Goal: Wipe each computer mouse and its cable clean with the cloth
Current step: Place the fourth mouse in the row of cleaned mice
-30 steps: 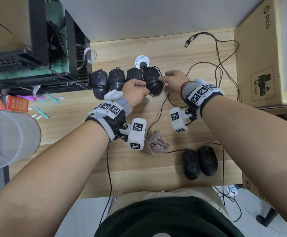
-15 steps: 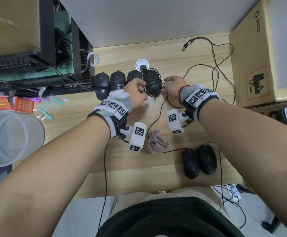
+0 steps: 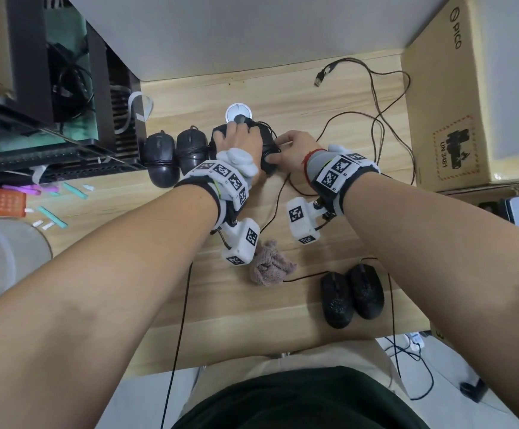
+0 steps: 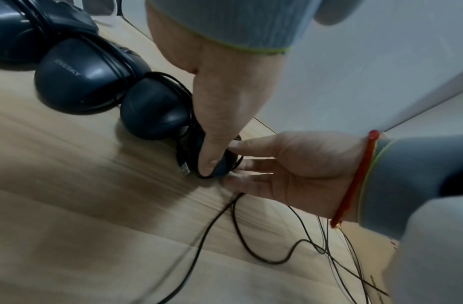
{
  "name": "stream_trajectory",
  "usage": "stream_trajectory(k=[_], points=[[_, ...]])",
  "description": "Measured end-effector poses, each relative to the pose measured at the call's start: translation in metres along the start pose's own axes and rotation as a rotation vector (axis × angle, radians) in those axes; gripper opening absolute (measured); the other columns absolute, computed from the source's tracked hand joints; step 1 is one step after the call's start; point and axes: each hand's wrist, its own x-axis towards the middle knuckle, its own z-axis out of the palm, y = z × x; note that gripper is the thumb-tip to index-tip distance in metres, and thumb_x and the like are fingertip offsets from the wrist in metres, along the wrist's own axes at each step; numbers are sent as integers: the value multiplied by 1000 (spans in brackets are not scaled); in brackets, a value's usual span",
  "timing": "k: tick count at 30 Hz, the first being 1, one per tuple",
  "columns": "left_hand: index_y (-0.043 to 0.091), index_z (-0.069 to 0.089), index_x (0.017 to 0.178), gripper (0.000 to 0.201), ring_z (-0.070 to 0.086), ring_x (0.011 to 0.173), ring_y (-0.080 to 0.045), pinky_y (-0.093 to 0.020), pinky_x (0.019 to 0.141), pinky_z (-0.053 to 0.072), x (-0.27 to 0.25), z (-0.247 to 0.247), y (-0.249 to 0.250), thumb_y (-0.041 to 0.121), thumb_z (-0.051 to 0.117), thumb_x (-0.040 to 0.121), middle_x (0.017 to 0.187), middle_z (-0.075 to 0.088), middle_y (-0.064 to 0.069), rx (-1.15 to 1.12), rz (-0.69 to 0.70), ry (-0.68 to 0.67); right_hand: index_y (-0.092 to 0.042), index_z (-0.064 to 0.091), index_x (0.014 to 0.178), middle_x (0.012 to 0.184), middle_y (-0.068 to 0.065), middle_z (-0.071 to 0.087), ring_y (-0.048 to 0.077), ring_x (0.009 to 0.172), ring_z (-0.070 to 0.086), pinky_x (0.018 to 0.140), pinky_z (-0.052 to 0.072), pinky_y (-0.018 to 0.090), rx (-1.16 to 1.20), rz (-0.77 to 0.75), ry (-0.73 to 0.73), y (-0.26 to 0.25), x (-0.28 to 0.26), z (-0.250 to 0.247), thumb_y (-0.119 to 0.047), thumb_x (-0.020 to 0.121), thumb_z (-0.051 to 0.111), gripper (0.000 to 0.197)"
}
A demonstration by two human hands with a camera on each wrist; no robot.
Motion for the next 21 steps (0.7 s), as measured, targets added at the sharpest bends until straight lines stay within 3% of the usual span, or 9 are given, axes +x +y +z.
stream_trajectory(k=[3, 5, 8, 10, 15, 18, 21], points=[[19, 62, 114, 42, 45, 122, -29, -42, 95, 34, 7, -2, -5, 32, 78, 77, 123, 56, -7, 36, 10, -42, -18, 44, 134, 104, -6, 65, 18, 102, 63, 96, 49, 32, 26, -14, -41, -2, 2, 2, -23, 71, 82, 73], [20, 63, 113, 41, 45, 122, -30, -42, 94, 33, 10, -4, -9, 28, 78, 76, 123, 55, -8, 36, 19, -71, -19, 34, 142, 105, -4, 62, 22, 101, 64, 94, 53, 41, 66, -16, -44, -2, 2, 3, -23, 68, 85, 90], [18, 61, 120, 45, 45, 124, -32, -42, 93, 34, 13, -2, -12, 18, 76, 78, 124, 56, -9, 41, 23, -67, -14, 41, 140, 100, -1, 60, 21, 77, 66, 67, 61, 38, 155, -32, -100, -2, -1, 2, -11, 78, 80, 74], [19, 58, 127, 51, 44, 125, -32, -43, 93, 34, 13, 1, -14, 11, 73, 79, 125, 57, -8, 20, 20, -39, -12, 49, 130, 102, 4, 62, 23, 72, 67, 61, 60, 37, 162, -32, -135, -2, -3, 1, -8, 80, 78, 58], [20, 49, 131, 53, 41, 126, -31, -43, 92, 32, 12, 4, -17, 4, 63, 82, 123, 61, -5, -42, 24, -32, -9, 45, 121, 90, 2, 66, 24, 70, 68, 63, 60, 42, 211, -25, -157, -1, -2, 1, -8, 78, 81, 56], [21, 44, 132, 60, 40, 126, -29, -43, 91, 30, 11, 0, -18, 5, 68, 79, 120, 61, -5, -98, 34, -67, -8, 46, 122, 93, 7, 69, 28, 70, 68, 61, 59, 40, 264, -47, -176, 4, -2, -1, -8, 77, 82, 58], [25, 39, 141, 76, 39, 130, -29, -45, 95, 30, 6, -3, -21, 14, 75, 75, 131, 56, -4, -127, 64, -108, -10, 52, 123, 99, 12, 73, 34, 84, 67, 79, 58, 48, 305, -52, -258, 9, -2, -6, -10, 80, 80, 51]])
